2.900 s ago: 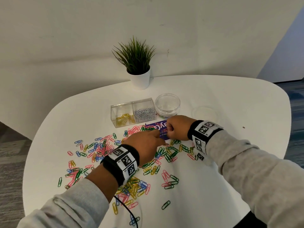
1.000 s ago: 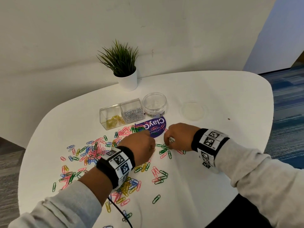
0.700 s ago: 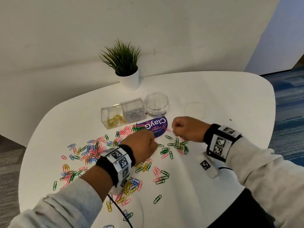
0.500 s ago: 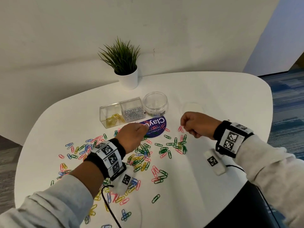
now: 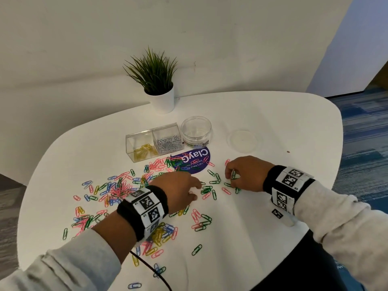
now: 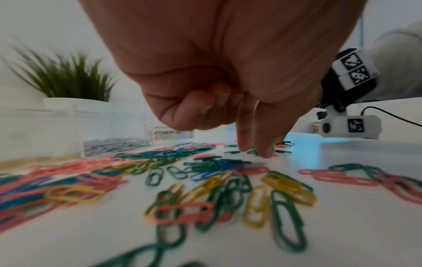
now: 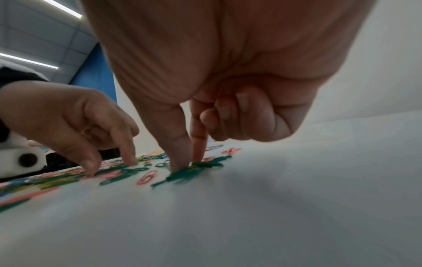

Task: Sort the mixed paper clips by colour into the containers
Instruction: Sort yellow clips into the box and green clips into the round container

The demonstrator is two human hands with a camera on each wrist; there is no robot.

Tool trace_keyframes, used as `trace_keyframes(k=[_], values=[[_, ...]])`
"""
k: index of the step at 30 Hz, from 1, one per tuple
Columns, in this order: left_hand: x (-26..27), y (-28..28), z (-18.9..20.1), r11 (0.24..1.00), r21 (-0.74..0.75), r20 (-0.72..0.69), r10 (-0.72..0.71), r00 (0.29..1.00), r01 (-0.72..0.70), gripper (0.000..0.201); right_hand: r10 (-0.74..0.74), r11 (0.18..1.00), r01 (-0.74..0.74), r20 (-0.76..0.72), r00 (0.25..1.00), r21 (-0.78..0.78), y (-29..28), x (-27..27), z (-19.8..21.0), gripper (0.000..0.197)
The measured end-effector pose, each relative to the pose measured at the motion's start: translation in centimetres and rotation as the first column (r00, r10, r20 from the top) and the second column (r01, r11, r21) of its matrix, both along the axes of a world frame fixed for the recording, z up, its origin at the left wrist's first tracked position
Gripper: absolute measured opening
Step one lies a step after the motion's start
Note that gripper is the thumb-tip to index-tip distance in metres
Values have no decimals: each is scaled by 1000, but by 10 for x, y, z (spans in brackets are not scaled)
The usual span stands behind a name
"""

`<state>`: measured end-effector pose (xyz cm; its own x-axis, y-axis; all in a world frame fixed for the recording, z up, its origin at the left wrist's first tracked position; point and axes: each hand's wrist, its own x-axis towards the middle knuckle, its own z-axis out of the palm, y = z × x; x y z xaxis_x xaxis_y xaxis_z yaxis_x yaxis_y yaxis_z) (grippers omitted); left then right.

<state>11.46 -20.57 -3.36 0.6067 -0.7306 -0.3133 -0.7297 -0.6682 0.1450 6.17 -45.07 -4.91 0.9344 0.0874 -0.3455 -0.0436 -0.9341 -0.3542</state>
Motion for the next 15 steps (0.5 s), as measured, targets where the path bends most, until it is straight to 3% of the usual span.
trace_keyframes(k=[3, 5, 7, 12, 15], values=[[6, 16, 2, 991, -27, 7, 135, 991, -135, 32, 26, 1000, -25, 24, 999, -12, -1, -4, -1, 8], [8, 27, 6, 982, -34, 34, 185, 982, -184, 18, 39, 999, -37, 46, 998, -28, 0, -7, 0, 9], [6, 36, 9, 980, -46, 24, 195, 981, -194, 11, 31, 999, -30, 47, 998, -29, -1, -8, 0, 14], [-18, 39, 3, 990, 26, -61, 137, 989, -136, 28, 12, 1000, -11, 44, 999, -27, -1, -14, 0, 7], [-21, 40, -6, 989, 0, -61, 149, 987, -150, 19, 9, 999, -7, 34, 999, -51, -1, -16, 1, 7]])
